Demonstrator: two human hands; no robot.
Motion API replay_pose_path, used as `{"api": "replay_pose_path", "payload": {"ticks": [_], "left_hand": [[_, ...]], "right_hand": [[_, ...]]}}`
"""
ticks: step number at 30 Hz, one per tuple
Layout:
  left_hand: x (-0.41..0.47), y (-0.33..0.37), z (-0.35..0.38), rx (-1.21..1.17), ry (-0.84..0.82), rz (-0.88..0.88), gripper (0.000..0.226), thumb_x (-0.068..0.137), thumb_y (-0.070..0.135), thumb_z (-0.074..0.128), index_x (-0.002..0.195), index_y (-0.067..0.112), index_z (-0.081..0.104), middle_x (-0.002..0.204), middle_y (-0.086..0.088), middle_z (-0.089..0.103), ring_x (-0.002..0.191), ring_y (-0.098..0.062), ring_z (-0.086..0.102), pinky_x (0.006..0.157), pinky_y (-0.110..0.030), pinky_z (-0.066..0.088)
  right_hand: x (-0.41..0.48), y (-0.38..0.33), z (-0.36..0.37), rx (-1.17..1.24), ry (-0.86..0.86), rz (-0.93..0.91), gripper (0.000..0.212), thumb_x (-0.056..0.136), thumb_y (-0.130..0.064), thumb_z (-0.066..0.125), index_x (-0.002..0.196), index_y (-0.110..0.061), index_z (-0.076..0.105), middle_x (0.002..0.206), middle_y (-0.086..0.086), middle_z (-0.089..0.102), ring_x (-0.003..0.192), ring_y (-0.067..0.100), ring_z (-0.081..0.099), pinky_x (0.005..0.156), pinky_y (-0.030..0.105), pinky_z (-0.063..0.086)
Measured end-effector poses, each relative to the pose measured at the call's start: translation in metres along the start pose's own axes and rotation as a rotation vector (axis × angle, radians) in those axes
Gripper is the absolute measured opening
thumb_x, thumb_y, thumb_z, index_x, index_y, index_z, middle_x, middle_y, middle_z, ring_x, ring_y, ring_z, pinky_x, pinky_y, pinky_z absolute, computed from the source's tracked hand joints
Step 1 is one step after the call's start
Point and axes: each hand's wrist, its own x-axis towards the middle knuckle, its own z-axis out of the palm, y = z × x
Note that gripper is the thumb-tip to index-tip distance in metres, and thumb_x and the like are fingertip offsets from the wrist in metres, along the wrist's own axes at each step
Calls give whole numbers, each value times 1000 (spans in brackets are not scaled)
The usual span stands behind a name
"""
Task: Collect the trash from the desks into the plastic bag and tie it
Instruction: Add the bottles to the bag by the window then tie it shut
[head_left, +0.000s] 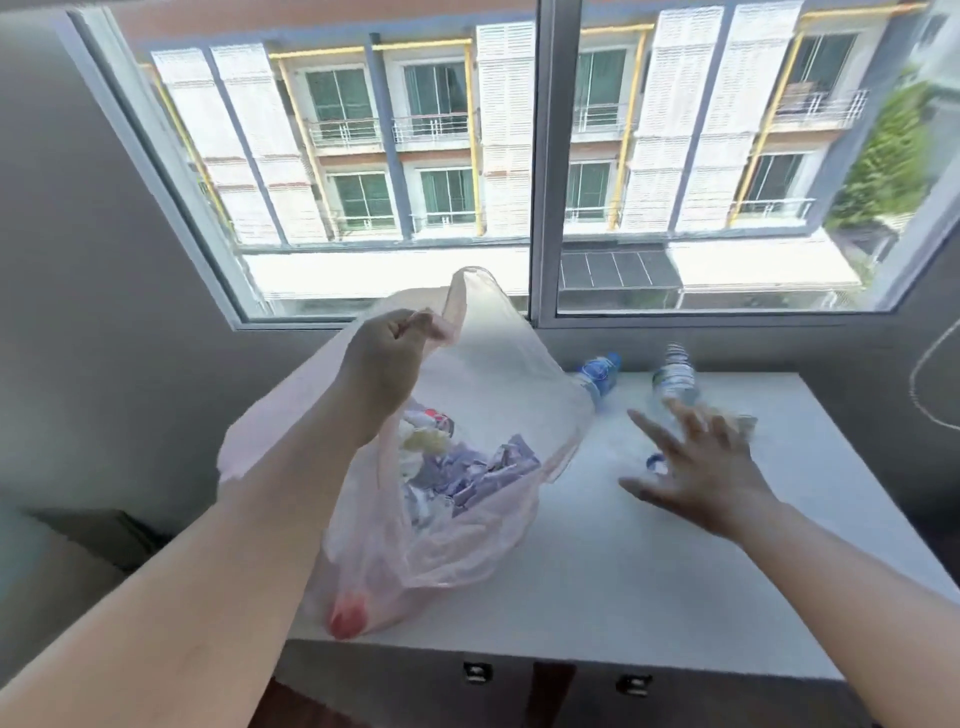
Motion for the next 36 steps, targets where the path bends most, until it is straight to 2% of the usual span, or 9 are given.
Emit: {"api": "replay_pose_path", "payload": {"ticks": [4,7,11,15,19,22,28,32,36], "left_hand": [[6,-7,24,76,-24,-31,37,101,38,44,87,25,75,93,13,68,70,12,53,65,-8,36],[11,-8,33,110,10,-70,36,100,35,44,83,24,74,93,2,72,69,2,53,66,-17,40],[16,5,29,136,73,-90,37,99,38,43,77,34,73,85,4,73,71,-12,56,64,-27,43],[21,18,13,209,176,-136,34,97,46,44,81,34,72,64,17,63,66,-14,56,61,-29,42],[19,27,4,242,241,-163,35,95,52,43,78,41,71,58,6,56,49,-11,48,53,-26,39],[19,32,7,261,248,-157,35,94,53,41,79,42,71,47,10,46,36,-4,38,47,-23,35],[29,19,56,271,253,-223,36,98,37,41,79,25,69,65,1,58,55,-17,48,57,-31,40],[32,12,89,342,211,-254,35,98,31,41,80,22,69,66,-4,58,54,-19,49,49,-26,36],[38,20,96,396,212,-249,36,99,29,39,76,20,65,64,-2,55,57,-21,50,49,-26,33]], "right_hand": [[-31,11,47,68,-21,38,49,72,-66,67,112,-38,62,131,-1,46,101,33,52,81,40,49],[-35,12,56,240,158,-1,27,65,-23,86,77,-21,62,87,1,55,69,31,55,51,33,47],[5,-9,13,370,371,-107,21,73,-10,76,75,-14,56,74,2,55,57,33,57,42,29,38],[52,-88,-50,551,390,-533,14,80,-21,67,84,-11,59,88,6,58,78,32,58,55,38,51],[76,-134,-60,363,67,-753,87,67,-83,48,141,-41,31,147,3,29,131,28,28,106,44,31],[85,-99,-36,300,143,-685,97,63,-96,29,146,-55,0,159,-2,6,146,31,5,117,51,10],[85,83,18,121,131,-125,98,65,-96,17,148,-50,-8,160,-1,-3,147,32,-2,117,52,3],[67,135,35,61,-73,21,85,74,-83,42,144,-36,32,149,1,34,136,29,31,108,42,29],[41,126,42,322,37,-69,17,83,-26,67,96,-18,61,89,7,63,85,34,58,67,37,44]]}}
